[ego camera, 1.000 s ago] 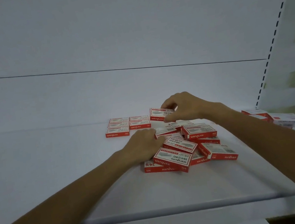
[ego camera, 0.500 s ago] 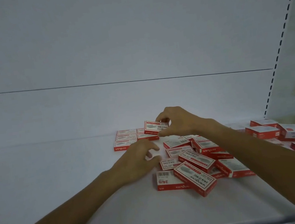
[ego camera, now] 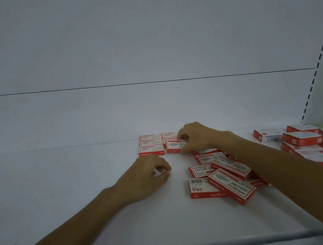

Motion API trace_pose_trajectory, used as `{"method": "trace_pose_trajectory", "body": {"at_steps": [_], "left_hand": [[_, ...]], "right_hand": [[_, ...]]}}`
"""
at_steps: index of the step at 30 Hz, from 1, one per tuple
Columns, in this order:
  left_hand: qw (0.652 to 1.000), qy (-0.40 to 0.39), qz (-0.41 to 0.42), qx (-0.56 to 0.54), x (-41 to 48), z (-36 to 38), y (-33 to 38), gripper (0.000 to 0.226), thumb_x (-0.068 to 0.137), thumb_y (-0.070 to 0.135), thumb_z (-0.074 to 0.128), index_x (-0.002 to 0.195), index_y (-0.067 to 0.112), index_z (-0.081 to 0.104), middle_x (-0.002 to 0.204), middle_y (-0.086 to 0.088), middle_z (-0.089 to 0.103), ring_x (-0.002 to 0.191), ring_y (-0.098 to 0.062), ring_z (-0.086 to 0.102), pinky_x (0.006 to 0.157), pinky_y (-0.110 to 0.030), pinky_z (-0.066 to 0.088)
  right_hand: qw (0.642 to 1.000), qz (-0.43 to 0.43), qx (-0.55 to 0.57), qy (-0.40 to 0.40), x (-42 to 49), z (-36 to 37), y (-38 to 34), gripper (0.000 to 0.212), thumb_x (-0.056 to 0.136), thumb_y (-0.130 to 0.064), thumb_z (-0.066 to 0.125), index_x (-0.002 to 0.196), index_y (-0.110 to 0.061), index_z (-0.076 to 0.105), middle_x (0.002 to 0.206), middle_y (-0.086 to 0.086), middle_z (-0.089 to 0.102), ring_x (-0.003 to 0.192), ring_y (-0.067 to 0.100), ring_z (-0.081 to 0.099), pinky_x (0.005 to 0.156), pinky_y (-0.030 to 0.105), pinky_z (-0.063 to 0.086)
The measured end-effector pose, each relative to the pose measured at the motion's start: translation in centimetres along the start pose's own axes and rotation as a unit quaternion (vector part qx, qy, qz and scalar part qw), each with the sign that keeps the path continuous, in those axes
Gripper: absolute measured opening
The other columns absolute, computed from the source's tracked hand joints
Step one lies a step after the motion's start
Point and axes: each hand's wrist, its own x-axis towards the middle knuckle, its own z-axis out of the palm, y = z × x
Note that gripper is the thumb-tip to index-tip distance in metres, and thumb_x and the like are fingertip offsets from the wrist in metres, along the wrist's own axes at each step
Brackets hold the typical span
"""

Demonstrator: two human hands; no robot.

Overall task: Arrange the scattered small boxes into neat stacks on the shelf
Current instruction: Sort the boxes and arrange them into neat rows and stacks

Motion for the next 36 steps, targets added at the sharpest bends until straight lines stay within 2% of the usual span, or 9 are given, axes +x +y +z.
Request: {"method": "trace_pose_trajectory", "body": {"at_steps": [3, 6, 12, 15, 17, 23, 27, 32, 36], "left_hand": [[1.000, -0.008, 0.011, 0.005, -0.2, -0.1, -0.2, 0.019, 0.090, 0.020, 0.054, 0.104, 0.017, 0.066, 0.106, 0.006, 0.065, 0.091, -0.003, 0.054, 0.078, -0.012, 0.042], [1.000, -0.017, 0.012, -0.007, 0.0, -0.2, -0.5, 0.018, 0.090, 0.017, 0.054, 0.104, 0.018, 0.066, 0.106, 0.008, 0.064, 0.087, 0.002, 0.051, 0.074, -0.004, 0.039], [1.000, -0.020, 0.004, -0.019, 0.5, -0.2, -0.6, 0.018, 0.089, 0.016, 0.054, 0.103, 0.018, 0.065, 0.094, 0.013, 0.055, 0.082, 0.005, 0.051, 0.072, -0.006, 0.041], [0.999, -0.018, -0.001, -0.026, 0.6, 0.0, -0.8, 0.017, 0.089, 0.016, 0.055, 0.103, 0.020, 0.064, 0.096, 0.013, 0.054, 0.083, 0.004, 0.051, 0.073, -0.008, 0.042], [0.999, -0.019, -0.001, -0.028, 0.7, 0.0, -0.8, 0.017, 0.089, 0.016, 0.055, 0.102, 0.020, 0.064, 0.097, 0.011, 0.055, 0.083, 0.003, 0.052, 0.074, -0.010, 0.043], [0.999, -0.023, 0.000, -0.028, 0.9, 0.0, -0.7, 0.016, 0.088, 0.015, 0.056, 0.101, 0.019, 0.065, 0.097, 0.010, 0.057, 0.081, 0.002, 0.052, 0.071, -0.008, 0.042], [0.999, -0.032, 0.002, -0.016, 1.3, -0.1, -0.5, 0.018, 0.089, 0.016, 0.055, 0.103, 0.018, 0.065, 0.098, 0.009, 0.058, 0.082, -0.001, 0.052, 0.070, -0.006, 0.039], [0.999, -0.035, -0.003, -0.012, 1.8, 0.4, 0.1, 0.018, 0.089, 0.018, 0.055, 0.104, 0.018, 0.064, 0.105, 0.005, 0.061, 0.085, -0.004, 0.053, 0.071, -0.008, 0.040], [0.999, -0.037, -0.002, -0.012, 2.5, 1.0, 1.0, 0.018, 0.091, 0.020, 0.054, 0.106, 0.019, 0.064, 0.106, 0.005, 0.061, 0.087, -0.003, 0.053, 0.069, -0.006, 0.040]], "right_hand": [[1.000, 0.001, -0.015, -0.021, -0.2, 0.4, 0.3, 0.035, 0.083, -0.032, 0.064, 0.106, -0.005, 0.063, 0.103, 0.009, 0.061, 0.095, 0.023, 0.054, 0.080, 0.033, 0.042], [0.999, -0.010, -0.030, -0.019, -0.3, 0.6, 0.1, 0.031, 0.086, -0.032, 0.061, 0.105, -0.007, 0.063, 0.091, 0.002, 0.053, 0.088, 0.018, 0.048, 0.074, 0.027, 0.036], [1.000, -0.009, -0.013, -0.013, 0.2, 0.9, -0.2, 0.042, 0.086, -0.027, 0.063, 0.124, -0.013, 0.056, 0.121, 0.005, 0.057, 0.108, 0.020, 0.053, 0.091, 0.030, 0.042], [1.000, 0.011, -0.004, 0.014, 0.5, 1.1, -0.1, 0.034, 0.082, -0.027, 0.068, 0.108, -0.010, 0.057, 0.115, 0.007, 0.058, 0.094, 0.018, 0.053, 0.081, 0.030, 0.045], [1.000, 0.017, -0.009, 0.023, 0.7, 1.3, 0.1, 0.029, 0.081, -0.029, 0.068, 0.102, -0.012, 0.057, 0.112, 0.004, 0.058, 0.089, 0.015, 0.049, 0.075, 0.028, 0.039], [0.997, 0.026, -0.052, 0.052, 0.7, 1.3, 0.3, 0.035, 0.083, -0.035, 0.065, 0.112, -0.016, 0.059, 0.121, 0.001, 0.054, 0.109, 0.018, 0.050, 0.080, 0.028, 0.035], [0.997, 0.038, -0.033, 0.059, 1.1, 1.4, 0.5, 0.033, 0.079, -0.034, 0.070, 0.108, -0.020, 0.062, 0.115, -0.001, 0.060, 0.101, 0.016, 0.055, 0.077, 0.028, 0.040], [0.998, 0.021, -0.007, 0.059, 1.3, 1.6, 0.5, 0.034, 0.078, -0.028, 0.071, 0.108, -0.014, 0.063, 0.115, 0.003, 0.060, 0.099, 0.019, 0.056, 0.083, 0.030, 0.046], [0.998, 0.016, 0.044, 0.051, 0.9, 1.2, 1.2, 0.035, 0.081, -0.035, 0.068, 0.107, -0.012, 0.062, 0.112, 0.005, 0.061, 0.095, 0.018, 0.057, 0.083, 0.030, 0.048]]}}
